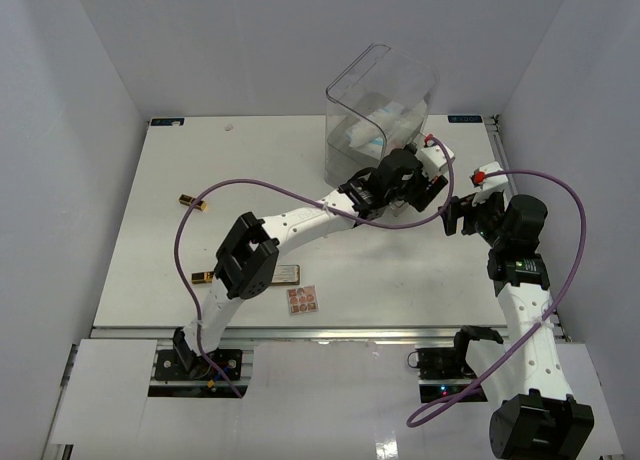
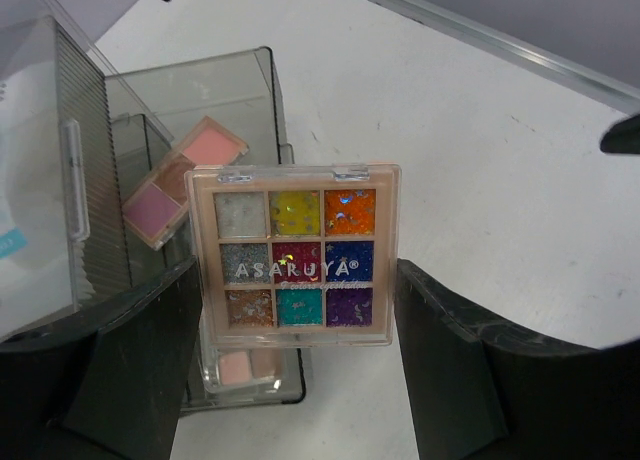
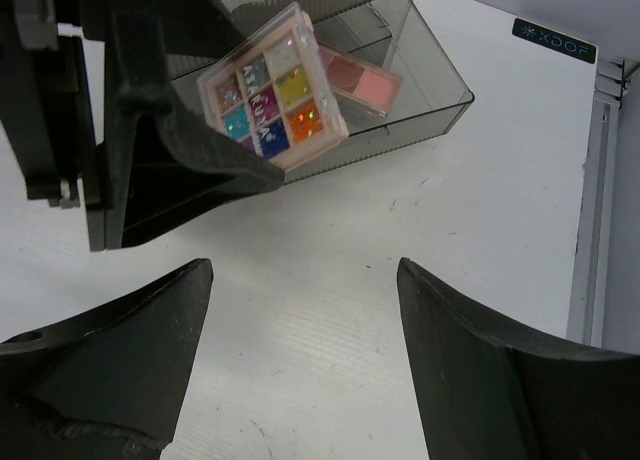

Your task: Organize the makeup

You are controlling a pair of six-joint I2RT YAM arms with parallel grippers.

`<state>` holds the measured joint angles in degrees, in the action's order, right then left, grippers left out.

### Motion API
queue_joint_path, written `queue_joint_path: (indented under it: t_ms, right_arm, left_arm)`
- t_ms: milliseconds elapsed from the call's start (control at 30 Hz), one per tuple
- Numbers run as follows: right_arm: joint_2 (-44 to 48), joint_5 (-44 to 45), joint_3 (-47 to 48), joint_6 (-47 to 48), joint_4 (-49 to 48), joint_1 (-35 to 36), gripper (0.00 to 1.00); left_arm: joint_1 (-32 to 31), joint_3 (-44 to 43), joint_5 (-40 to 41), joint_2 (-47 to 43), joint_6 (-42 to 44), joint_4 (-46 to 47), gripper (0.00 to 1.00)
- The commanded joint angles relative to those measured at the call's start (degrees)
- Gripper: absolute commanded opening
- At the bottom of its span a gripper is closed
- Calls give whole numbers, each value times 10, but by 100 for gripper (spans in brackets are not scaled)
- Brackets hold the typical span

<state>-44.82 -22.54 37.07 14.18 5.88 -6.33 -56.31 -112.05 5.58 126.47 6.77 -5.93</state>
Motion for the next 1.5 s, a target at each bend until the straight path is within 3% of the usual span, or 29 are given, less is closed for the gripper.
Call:
queue_joint_path:
  t_ms: [0,267,800,1067,1300,1467]
  right_arm:
    - [8,8,25,-8,-17,-2,81]
    - [10,8,24,-8,-18,-3,82]
    - [8,-5,22,-9,-20,-9,82]
    - [9,-10,21,-10,-20,-10,82]
    - [8,-14,21,-10,-20,-11,82]
    - [7,-16,21,-10,-20,-12,82]
  left_arm:
    - [14,-45,17,10,3,2,18]
    - [32,-62,30,43,-3,-15,19]
    - [38,-15,74,34,7,-23,29]
    - [38,25,96,10,-1,-24,29]
    - [33,44,121,-21,-41,-26,27]
    - [32,42,96,-35,-78,-45,30]
